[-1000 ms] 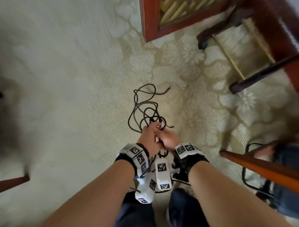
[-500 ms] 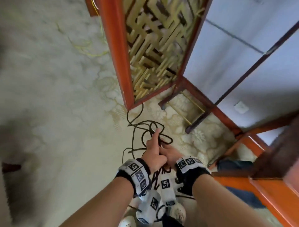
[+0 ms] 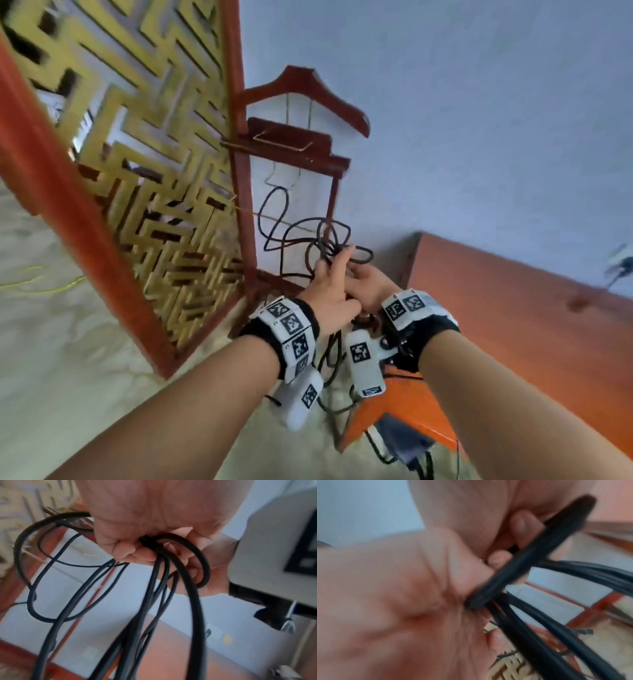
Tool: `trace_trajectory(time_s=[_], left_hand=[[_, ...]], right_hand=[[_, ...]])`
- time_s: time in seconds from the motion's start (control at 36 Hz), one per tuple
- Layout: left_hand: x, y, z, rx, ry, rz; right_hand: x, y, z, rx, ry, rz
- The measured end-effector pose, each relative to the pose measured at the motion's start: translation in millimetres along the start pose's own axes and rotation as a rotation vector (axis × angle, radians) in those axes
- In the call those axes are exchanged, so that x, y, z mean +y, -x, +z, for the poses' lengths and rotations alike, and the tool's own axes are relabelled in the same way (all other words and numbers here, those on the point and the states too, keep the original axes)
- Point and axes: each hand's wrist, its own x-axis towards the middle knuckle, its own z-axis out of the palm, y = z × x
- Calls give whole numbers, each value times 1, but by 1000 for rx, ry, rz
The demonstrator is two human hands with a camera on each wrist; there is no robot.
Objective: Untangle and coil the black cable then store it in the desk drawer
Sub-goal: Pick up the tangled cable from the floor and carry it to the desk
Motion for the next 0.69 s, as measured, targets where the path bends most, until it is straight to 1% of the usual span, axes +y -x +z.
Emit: trace_trajectory(time_s=[0.03, 0.14, 0.28, 0.44, 0.56, 0.69], left_hand=[[20, -7, 0, -7, -13, 32], [92, -34, 8, -48, -52, 192], [174, -62, 32, -70, 23, 371], [262, -100, 72, -94, 43, 510], [322, -129, 103, -141, 52, 601], [377, -155, 136, -175, 67, 670]], right_hand=[[-2, 7, -21, 39, -6, -25], [-1, 34, -99, 192, 67, -36], [7, 62, -187, 411, 50, -47], [31, 91, -285, 594, 99, -23], [54, 111, -347, 677, 85, 0], [80, 130, -408, 685, -34, 42]])
